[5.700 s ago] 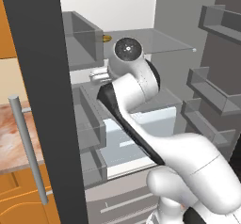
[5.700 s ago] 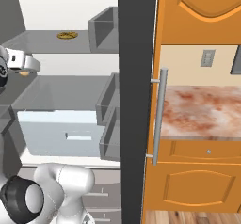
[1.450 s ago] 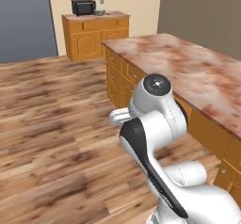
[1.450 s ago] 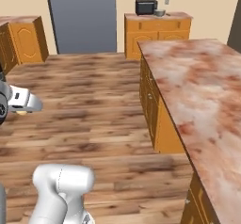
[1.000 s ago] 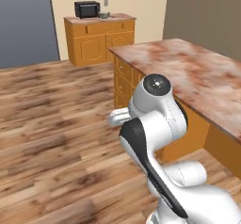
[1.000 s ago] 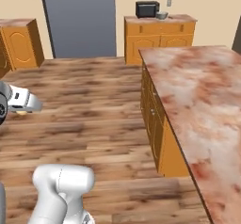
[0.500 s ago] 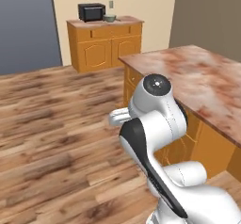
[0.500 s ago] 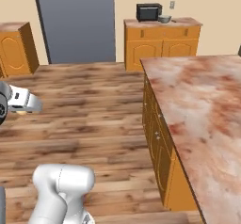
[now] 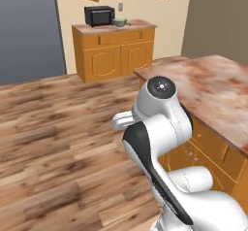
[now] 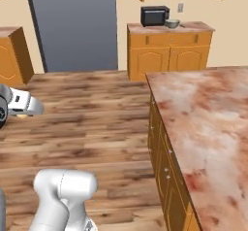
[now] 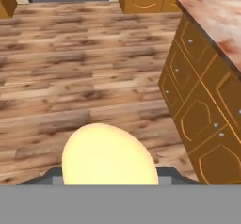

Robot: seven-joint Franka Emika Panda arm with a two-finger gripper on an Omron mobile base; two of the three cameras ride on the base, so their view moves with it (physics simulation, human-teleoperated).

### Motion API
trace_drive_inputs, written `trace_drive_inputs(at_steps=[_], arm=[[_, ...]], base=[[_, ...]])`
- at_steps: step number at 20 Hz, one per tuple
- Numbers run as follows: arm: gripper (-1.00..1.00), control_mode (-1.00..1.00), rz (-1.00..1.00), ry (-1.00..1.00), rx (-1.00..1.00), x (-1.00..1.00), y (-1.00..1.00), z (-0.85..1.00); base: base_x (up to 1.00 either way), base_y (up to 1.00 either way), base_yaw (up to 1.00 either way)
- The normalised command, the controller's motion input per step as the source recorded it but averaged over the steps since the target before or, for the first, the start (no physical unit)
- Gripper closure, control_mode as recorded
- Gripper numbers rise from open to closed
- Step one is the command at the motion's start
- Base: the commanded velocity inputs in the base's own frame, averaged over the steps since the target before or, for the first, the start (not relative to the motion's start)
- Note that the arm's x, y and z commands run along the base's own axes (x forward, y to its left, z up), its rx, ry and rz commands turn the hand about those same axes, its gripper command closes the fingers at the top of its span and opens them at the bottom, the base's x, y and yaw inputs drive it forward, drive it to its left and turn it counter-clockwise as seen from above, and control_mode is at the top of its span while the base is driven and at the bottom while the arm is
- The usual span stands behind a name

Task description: Pick the egg and butter from the fridge and place them by the bowl for mixing.

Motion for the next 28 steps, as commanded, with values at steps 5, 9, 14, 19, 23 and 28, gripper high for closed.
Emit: trace_drive_inputs(at_steps=[5, 9, 14, 19, 23, 28], arm=[[1.0, 1.0, 0.0, 0.0, 0.0, 0.0, 0.0, 0.0], [1.0, 1.0, 0.0, 0.0, 0.0, 0.0, 0.0, 0.0], [1.0, 1.0, 0.0, 0.0, 0.0, 0.0, 0.0, 0.0], [1.0, 1.0, 0.0, 0.0, 0.0, 0.0, 0.0, 0.0], [1.0, 1.0, 0.0, 0.0, 0.0, 0.0, 0.0, 0.0], [1.0, 1.0, 0.0, 0.0, 0.0, 0.0, 0.0, 0.0]], base=[[1.0, -0.09, 0.0], [1.0, -0.15, 0.0], [1.0, -0.18, 0.0], [1.0, -0.06, 0.0], [1.0, 0.02, 0.0], [1.0, 0.0, 0.0]])
